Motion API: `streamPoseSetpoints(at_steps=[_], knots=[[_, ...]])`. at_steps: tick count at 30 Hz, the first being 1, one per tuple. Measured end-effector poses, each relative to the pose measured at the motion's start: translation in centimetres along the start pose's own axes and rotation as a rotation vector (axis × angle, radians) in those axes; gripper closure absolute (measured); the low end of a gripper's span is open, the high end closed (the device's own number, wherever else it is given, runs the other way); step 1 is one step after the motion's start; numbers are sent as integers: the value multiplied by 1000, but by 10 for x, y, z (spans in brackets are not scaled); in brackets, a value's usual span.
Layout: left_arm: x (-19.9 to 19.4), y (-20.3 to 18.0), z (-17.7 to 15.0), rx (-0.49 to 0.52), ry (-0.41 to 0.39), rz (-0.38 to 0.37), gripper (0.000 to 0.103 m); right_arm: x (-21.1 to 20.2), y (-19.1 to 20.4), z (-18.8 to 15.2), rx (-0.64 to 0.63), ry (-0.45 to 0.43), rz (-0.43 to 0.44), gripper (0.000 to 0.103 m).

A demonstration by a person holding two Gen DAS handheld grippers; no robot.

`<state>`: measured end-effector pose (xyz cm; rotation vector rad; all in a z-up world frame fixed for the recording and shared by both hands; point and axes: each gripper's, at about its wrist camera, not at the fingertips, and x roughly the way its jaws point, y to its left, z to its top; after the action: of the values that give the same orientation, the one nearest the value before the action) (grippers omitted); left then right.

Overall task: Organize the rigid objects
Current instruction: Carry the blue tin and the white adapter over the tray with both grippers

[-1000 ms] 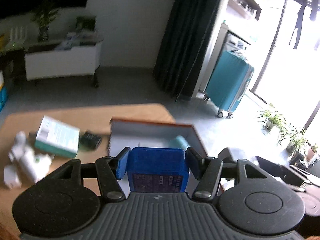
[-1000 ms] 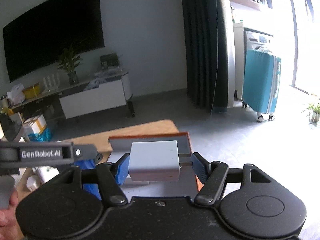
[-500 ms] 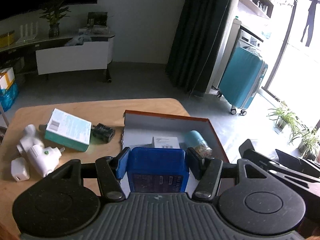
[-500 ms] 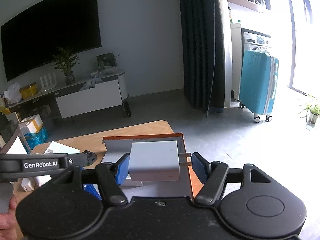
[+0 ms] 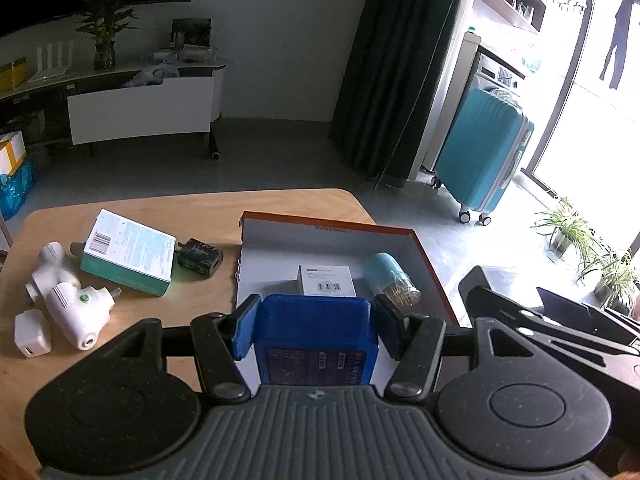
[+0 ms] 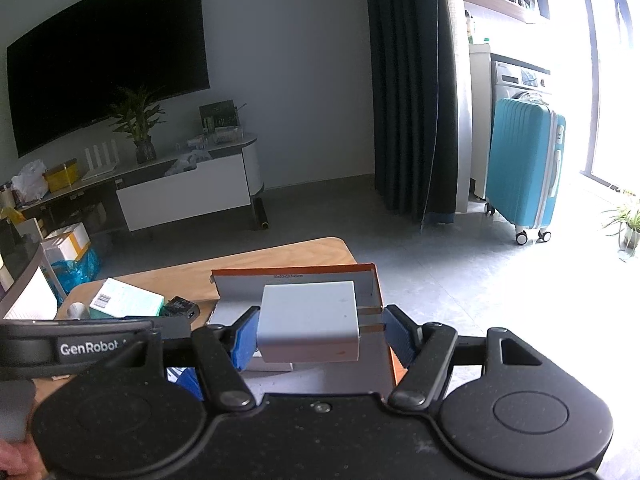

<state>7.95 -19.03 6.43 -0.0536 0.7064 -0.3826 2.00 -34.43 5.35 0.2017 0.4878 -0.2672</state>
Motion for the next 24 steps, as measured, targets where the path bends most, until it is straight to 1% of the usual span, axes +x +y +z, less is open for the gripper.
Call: streamPoseSetpoints(at_steps=[14,24], knots=[[10,0,-3,-1,26,3,42,14,-1,-3,9,24,-3,24],[23,-3,-7,8,59,1,42,27,-5,-4,32,61,-1,24]])
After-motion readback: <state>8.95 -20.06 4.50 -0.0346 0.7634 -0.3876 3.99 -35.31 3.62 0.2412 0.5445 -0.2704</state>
